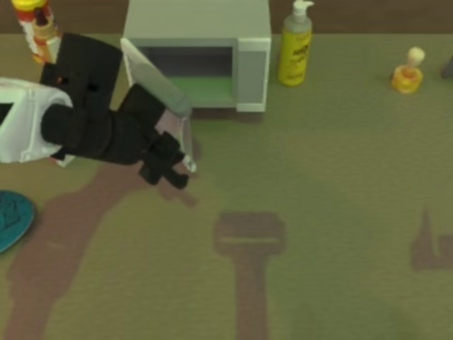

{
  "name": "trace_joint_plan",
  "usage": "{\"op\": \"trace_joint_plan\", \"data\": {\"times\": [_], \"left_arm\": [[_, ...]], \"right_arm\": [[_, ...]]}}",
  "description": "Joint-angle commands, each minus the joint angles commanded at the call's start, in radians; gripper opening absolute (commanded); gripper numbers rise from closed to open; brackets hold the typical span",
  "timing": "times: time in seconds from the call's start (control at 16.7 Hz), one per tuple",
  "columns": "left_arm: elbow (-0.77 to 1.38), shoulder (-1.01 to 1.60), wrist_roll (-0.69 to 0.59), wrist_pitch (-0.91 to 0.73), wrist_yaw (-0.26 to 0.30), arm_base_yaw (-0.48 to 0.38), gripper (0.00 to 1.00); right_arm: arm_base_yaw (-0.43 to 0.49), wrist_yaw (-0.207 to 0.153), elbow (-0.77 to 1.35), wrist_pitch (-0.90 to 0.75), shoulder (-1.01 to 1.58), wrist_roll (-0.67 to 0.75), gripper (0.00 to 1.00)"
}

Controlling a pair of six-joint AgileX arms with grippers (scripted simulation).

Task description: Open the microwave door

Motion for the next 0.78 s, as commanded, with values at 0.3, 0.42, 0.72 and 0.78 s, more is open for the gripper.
{"op": "trace_joint_plan", "data": {"times": [0.3,0.42,0.72,0.78], "left_arm": [[-0.002,-0.003,0.03,-0.013,0.026,0.011,0.0],[-0.001,-0.005,0.055,-0.021,0.039,0.023,0.0],[-0.002,-0.005,0.066,-0.027,0.045,0.029,0.0],[-0.002,-0.005,0.066,-0.027,0.045,0.029,0.0]], "right_arm": [[0.0,0.0,0.0,0.0,0.0,0.0,1.0],[0.0,0.0,0.0,0.0,0.0,0.0,1.0],[0.0,0.0,0.0,0.0,0.0,0.0,1.0],[0.0,0.0,0.0,0.0,0.0,0.0,1.0]]}}
